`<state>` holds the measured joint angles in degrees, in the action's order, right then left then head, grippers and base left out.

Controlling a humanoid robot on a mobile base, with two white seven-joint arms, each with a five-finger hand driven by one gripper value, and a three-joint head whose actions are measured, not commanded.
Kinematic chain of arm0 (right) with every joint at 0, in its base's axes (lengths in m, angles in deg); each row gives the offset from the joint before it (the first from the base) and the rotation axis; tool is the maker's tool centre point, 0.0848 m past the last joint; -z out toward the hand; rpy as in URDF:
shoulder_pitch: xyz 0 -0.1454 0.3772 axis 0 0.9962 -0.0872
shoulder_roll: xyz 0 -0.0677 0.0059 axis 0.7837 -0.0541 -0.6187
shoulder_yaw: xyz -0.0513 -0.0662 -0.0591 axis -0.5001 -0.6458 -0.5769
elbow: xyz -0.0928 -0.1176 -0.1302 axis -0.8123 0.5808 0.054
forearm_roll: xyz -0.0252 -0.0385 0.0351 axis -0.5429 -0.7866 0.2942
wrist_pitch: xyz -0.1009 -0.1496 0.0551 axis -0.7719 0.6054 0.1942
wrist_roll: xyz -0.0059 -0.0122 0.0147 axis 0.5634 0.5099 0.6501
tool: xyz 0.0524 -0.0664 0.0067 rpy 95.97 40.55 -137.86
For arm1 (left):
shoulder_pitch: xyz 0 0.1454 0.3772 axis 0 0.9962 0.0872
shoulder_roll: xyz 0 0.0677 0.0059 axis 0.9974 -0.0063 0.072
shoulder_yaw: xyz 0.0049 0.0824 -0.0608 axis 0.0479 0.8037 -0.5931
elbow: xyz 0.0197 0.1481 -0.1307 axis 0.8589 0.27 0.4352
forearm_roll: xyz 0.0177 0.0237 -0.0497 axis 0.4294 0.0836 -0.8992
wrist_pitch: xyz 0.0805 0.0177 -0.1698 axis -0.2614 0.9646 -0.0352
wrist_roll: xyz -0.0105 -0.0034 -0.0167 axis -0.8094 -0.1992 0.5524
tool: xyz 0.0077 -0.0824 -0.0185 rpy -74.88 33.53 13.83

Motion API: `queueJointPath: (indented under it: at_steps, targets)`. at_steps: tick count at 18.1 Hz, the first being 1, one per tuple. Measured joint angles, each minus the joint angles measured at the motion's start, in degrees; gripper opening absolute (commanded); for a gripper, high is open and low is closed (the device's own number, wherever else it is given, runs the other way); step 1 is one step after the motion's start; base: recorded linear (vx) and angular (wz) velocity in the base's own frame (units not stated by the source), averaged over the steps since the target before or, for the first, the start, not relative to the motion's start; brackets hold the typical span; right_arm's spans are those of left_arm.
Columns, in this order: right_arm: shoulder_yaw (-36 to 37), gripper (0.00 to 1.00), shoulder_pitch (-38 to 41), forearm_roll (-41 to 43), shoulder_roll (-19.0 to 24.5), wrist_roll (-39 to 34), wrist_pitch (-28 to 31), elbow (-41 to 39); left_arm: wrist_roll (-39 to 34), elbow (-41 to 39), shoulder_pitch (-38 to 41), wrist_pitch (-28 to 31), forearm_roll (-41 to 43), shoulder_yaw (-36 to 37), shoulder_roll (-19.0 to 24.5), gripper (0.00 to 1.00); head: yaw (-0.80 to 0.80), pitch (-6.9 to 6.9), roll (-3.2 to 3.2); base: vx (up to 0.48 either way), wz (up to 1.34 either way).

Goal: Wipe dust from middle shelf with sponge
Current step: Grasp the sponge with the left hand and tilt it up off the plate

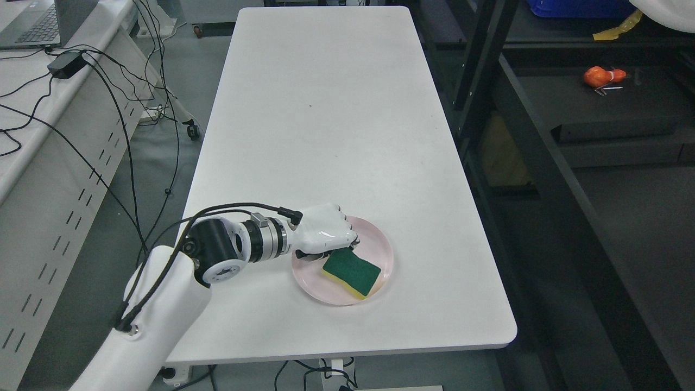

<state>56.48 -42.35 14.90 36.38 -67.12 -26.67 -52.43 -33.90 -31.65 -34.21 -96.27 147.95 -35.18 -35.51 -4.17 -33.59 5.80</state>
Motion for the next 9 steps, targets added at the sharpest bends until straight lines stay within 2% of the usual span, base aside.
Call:
queueJointPath:
  at_steps: [9]
  targets:
    - [-0.01, 1.00, 0.00, 0.00, 0.00, 0.00, 0.00, 0.00, 0.58, -0.37, 0.66, -1.77, -10.95, -9.76, -2.35, 0.00, 0.00, 0.00, 0.00, 0.000, 0.00]
